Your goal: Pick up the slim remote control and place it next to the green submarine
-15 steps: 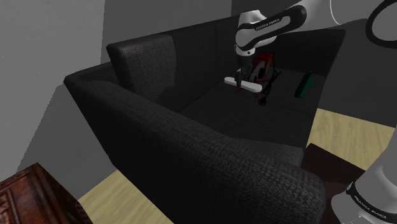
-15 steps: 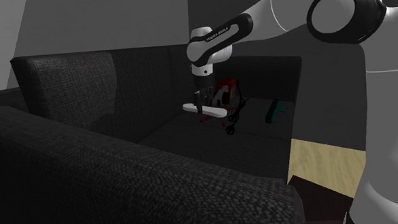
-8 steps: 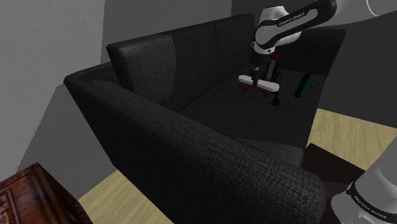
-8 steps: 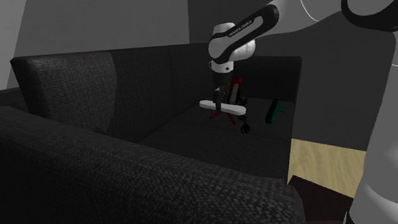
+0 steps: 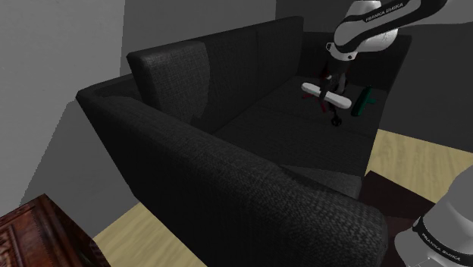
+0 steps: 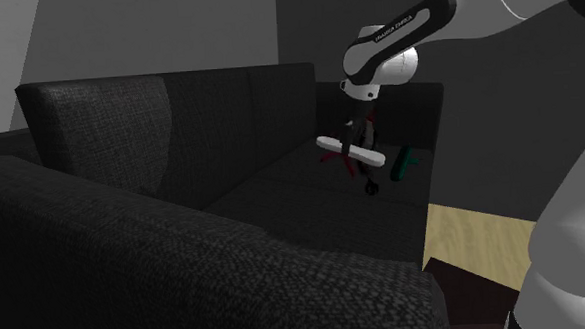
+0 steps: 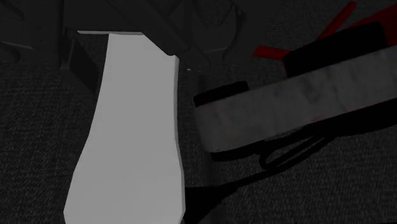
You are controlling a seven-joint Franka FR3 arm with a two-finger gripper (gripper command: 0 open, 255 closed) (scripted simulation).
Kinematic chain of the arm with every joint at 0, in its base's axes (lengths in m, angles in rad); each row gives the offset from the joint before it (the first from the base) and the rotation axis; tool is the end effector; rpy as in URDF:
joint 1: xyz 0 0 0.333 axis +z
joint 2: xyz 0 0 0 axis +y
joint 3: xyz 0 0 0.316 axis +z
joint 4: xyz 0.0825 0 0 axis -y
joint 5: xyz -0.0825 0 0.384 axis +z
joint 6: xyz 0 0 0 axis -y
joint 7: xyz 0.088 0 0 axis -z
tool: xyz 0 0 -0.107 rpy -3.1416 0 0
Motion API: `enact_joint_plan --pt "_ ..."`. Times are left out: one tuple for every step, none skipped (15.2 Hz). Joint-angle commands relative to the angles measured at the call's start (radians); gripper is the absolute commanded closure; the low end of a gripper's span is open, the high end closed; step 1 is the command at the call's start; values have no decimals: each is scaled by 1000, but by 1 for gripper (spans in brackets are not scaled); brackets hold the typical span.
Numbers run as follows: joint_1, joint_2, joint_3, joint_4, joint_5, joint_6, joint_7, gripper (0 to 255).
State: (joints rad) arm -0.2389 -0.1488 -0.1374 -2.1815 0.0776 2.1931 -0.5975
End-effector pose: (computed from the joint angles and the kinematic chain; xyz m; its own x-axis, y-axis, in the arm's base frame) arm 0.4834 -0.1902 0.4683 0.9675 0.1782 0.1792 0.1786 -0.9838 0.0136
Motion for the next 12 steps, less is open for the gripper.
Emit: enact_joint_plan --pt "-44 -5 -26 -46 -132 -99 -33 255" --pt "-56 -23 -36 -65 -137 -98 -53 255" --pt "-67 -41 -48 -84 -143 -96 -72 255" --pt "-78 -59 -61 -101 -149 -96 -92 255" --pt "-98 -87 -84 -128 -160 -95 -127 255" --pt "-98 -82 -85 -137 -160 -81 -128 255" --pt "-98 -77 -86 -146 -160 -67 -128 255" --pt "-98 -71 -86 -154 -159 -53 -128 255" --pt "-98 -65 -87 -163 -158 -38 -129 255" --pt "-98 -59 -88 -171 -158 -24 -129 255" --pt "-98 -53 -89 -179 -157 -10 -130 255" --pt "-98 -46 -90 -186 -156 4 -130 255"
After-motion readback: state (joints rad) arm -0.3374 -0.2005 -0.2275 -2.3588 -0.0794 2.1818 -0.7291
